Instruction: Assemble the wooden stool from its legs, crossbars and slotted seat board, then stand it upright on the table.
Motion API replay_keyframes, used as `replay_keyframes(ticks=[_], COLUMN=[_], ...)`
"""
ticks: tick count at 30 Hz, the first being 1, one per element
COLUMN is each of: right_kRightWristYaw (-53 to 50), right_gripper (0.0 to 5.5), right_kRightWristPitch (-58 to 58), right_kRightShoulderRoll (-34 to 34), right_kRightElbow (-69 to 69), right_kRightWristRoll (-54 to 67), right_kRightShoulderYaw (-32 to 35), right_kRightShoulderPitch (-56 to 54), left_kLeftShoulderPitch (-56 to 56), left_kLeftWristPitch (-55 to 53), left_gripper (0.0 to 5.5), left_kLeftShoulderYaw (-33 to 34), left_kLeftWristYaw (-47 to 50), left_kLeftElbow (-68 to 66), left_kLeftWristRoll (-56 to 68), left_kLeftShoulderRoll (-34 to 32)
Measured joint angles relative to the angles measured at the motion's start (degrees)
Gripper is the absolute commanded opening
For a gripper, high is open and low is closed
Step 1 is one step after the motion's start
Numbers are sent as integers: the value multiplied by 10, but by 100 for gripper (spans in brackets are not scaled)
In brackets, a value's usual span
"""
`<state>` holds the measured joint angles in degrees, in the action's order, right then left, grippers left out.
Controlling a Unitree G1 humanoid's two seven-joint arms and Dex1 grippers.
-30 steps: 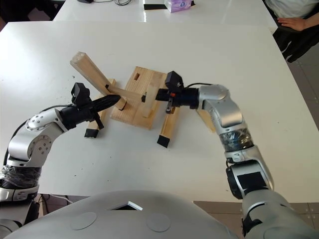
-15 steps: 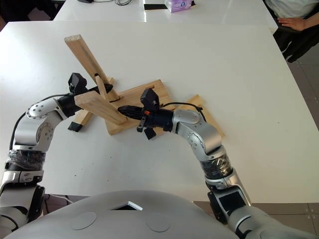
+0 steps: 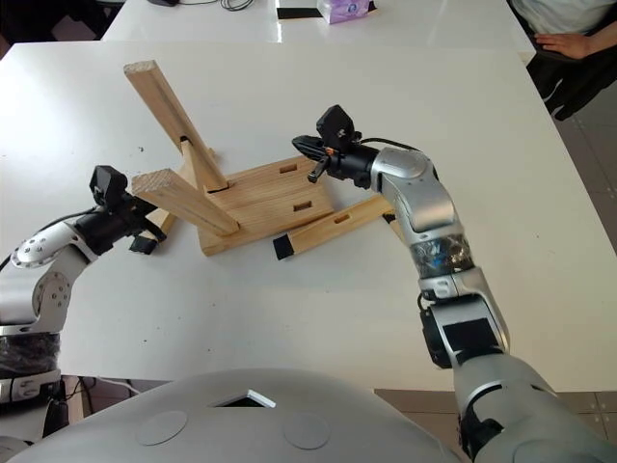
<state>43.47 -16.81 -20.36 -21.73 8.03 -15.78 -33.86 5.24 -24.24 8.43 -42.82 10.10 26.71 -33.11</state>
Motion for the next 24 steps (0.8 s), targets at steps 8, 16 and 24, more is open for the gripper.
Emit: replay_keyframes(ticks=[8, 16, 24], right_kRightWristYaw=[81, 128, 140], right_gripper=[3, 3, 3], right_kRightWristPitch=[149, 198, 211], right_kRightShoulderRoll=[6, -3, 37], right_kRightElbow=[-221, -252, -306], right_kRightWristRoll=[-107, -135, -153], right_kRightShoulderYaw=[-67, -72, -67], right_kRightShoulderPitch=[-89, -104, -148], left_kLeftShoulderPitch=[115, 199, 87], left_kLeftWristPitch=[-24, -42, -16], left_gripper=[0, 0, 0], left_kLeftShoulderYaw=[-21, -34, -141], left_kLeftWristYaw=[-17, -86, -34], left_kLeftElbow=[79, 178, 77], left_kLeftWristRoll=[-4, 34, -62], left_kLeftShoulderRoll=[-10, -57, -6])
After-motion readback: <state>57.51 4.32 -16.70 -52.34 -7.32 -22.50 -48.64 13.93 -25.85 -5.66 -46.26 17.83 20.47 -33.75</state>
